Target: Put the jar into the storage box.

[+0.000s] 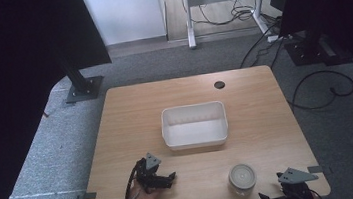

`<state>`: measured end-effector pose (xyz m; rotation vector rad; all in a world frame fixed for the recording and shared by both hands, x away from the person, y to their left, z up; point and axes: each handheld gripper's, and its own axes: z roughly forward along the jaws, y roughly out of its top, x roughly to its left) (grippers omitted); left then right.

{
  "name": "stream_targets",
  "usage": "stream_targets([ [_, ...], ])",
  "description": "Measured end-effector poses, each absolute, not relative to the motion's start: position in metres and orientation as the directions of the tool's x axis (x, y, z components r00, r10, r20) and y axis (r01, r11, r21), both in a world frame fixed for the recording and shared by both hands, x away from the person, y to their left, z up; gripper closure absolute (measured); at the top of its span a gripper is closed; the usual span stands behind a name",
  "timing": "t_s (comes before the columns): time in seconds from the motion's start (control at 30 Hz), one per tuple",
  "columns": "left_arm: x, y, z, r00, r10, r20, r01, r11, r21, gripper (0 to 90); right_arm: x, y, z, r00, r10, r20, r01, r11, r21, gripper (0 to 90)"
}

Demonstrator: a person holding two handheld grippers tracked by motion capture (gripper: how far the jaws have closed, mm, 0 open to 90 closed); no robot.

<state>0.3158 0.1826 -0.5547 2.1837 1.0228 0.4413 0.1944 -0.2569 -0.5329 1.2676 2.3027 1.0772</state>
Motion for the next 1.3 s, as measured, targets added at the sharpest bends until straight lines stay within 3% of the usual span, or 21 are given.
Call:
stream_targets([
  [1.3, 0.316, 0.182, -0.555, 0.634, 0.773, 0.017, 0.545, -0.462, 0.700, 0.0, 0.211, -0.206, -0.533, -0.667, 0.743, 0.058, 0.500, 0.388, 0.774, 4.9],
])
